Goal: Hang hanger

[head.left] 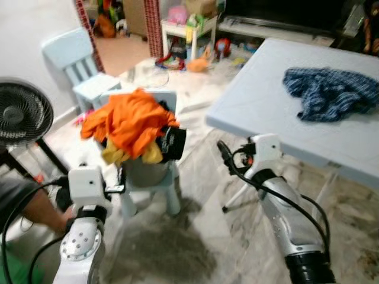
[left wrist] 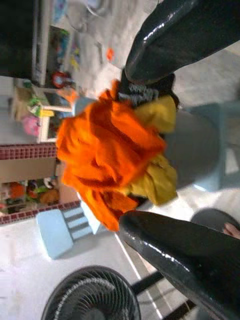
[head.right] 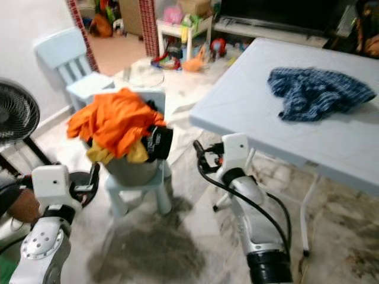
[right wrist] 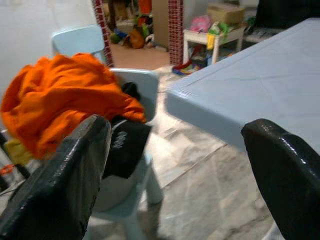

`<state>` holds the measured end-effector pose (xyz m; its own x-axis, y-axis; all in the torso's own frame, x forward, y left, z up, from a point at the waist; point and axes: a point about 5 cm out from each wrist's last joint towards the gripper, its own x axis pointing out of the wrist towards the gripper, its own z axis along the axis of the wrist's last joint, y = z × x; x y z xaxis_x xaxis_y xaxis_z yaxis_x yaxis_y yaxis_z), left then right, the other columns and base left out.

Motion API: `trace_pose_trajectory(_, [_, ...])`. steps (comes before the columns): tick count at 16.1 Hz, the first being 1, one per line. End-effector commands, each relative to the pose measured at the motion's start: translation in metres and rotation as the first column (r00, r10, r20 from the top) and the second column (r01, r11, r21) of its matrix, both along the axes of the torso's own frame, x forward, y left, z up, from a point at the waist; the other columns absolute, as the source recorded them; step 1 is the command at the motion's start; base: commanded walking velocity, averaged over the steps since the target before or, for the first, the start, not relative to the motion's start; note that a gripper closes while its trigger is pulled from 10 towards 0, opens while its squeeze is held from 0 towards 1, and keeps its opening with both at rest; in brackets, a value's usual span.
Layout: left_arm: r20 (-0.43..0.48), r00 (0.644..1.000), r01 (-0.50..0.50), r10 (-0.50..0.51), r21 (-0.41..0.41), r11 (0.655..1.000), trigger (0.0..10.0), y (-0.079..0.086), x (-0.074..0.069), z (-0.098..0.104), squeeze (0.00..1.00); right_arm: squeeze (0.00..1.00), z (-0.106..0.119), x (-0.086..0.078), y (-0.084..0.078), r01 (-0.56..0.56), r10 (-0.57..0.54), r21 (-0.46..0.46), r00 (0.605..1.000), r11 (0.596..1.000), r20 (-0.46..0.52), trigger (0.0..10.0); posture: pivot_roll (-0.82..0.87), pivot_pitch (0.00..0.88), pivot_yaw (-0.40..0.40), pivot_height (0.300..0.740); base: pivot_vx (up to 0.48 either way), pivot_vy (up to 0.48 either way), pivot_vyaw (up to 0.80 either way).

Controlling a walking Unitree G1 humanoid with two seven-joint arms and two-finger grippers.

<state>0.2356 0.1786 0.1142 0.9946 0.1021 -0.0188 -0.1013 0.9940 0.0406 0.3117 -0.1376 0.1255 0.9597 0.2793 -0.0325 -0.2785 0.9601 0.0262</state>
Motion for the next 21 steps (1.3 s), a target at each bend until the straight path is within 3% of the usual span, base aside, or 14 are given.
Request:
trace_pose_trajectory(1, [-0.006, 1.000, 0.009, -0.009, 0.005, 1.000, 10.0, -0.0021, -0.0010, -0.0008, 0.00, 0.00, 0.0005, 0.0006, -0.0045, 0.013, -0.013, -0.004, 1.000, 1.000, 0.003, 10.0, -0.02, 0.033, -0.008, 0.740, 0.311, 0.289, 0.00])
trace_pose_trajectory(18, [-0.010, 1.000, 0.009, -0.009, -0.004, 1.000, 10.0, -0.0051, 0.0027, -0.0013, 0.00, 0.00, 0.0017, 0.0024, -0.0029, 0.015, -0.015, 0.001, 1.000, 1.000, 0.008, 10.0, -0.03, 0.044, -0.009, 0.740, 0.312, 0.291, 0.06])
trace_pose_trajectory(21, [-0.017, 1.000, -0.002, 0.002, -0.008, 1.000, 10.0, -0.0032, 0.0024, -0.0021, 0.00, 0.00, 0.0015, 0.0010, -0.0010, 0.012, -0.012, 0.001, 1.000, 1.000, 0.009, 10.0, -0.04, 0.050, -0.001, 0.740, 0.181, 0.000, 0.00])
